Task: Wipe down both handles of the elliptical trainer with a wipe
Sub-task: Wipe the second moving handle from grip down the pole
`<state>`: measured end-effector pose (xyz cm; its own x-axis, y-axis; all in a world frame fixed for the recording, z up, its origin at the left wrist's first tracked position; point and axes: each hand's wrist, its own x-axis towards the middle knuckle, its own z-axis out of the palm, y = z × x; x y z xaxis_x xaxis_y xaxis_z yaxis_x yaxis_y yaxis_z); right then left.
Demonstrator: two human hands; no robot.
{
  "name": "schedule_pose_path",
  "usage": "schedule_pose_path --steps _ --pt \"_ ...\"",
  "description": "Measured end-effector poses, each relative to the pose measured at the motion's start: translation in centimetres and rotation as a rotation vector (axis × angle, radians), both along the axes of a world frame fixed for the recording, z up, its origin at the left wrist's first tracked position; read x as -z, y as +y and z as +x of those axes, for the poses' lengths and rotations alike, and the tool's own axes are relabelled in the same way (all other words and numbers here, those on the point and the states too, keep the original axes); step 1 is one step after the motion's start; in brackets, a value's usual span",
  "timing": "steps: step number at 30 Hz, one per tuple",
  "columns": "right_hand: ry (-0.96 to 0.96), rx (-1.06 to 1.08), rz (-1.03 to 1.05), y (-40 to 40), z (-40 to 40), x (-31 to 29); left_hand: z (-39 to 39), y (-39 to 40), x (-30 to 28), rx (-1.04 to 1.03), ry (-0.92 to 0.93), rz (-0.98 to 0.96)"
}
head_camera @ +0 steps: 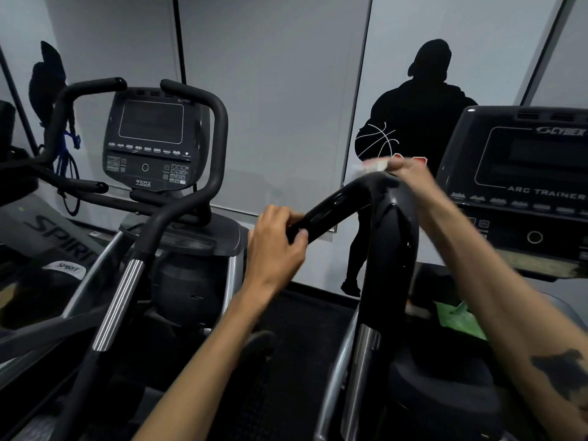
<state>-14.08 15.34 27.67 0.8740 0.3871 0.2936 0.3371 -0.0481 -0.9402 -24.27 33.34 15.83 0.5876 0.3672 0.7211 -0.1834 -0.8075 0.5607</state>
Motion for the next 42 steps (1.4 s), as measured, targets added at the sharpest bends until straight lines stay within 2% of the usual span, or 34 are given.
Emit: schedule_pose_path --steps 3,8,14,18,21,24,26,28,30,32,35,38,42 --pt "-0.104 -0.065 0.047 0.0 1.0 -3.6 -0.1 -0.2 -3.2 0.051 -0.076 -0.123" --pt "-0.273 -0.187 -0.172 0.6 -1.6 -6.3 0.4 -3.1 -7.2 0.279 -0.14 -0.332" --pt "-0.351 -0.209 -0.155 1.1 -3.5 -6.1 1.0 -5.3 -8.4 0.421 -0.267 -0.57" --pt "-0.421 -0.179 -0.131 0.9 -4.2 -5.8 0.7 -5.3 -9.4 0.569 -0.282 -0.749" --pt "-0.472 -0.183 -0.146 1.1 -4.2 -5.5 -0.3 -4.8 -10.1 0.539 -0.321 -0.822" --pt "-0.535 -0.214 -0.241 1.0 -4.1 -5.4 -0.9 -2.5 -10.0 0.456 -0.254 -0.797" --pt "-0.615 -0.209 -0.387 0.9 -4.3 -5.4 -0.4 -0.1 -9.2 0.322 -0.091 -0.7" --pt "-0.702 -0.187 -0.535 1.0 -4.8 -5.6 0.2 1.5 -8.0 0.116 0.134 -0.466" --pt "-0.782 -0.153 -0.679 1.4 -5.2 -5.7 1.0 1.5 -6.4 -0.036 0.23 -0.213" --pt "-0.823 -0.122 -0.81 1.9 -5.4 -5.7 1.6 0.8 -5.1 -0.031 0.24 -0.13" --pt "-0.824 -0.088 -0.959 2.5 -5.5 -5.4 1.7 0.9 -4.2 0.123 0.263 -0.232" --pt "-0.792 -0.058 -0.988 2.7 -5.4 -5.4 1.5 2.7 -4.0 0.296 0.329 -0.33" --pt "-0.779 -0.026 -0.989 3.0 -5.4 -5.4 2.5 3.2 -5.2 0.211 0.311 -0.241"
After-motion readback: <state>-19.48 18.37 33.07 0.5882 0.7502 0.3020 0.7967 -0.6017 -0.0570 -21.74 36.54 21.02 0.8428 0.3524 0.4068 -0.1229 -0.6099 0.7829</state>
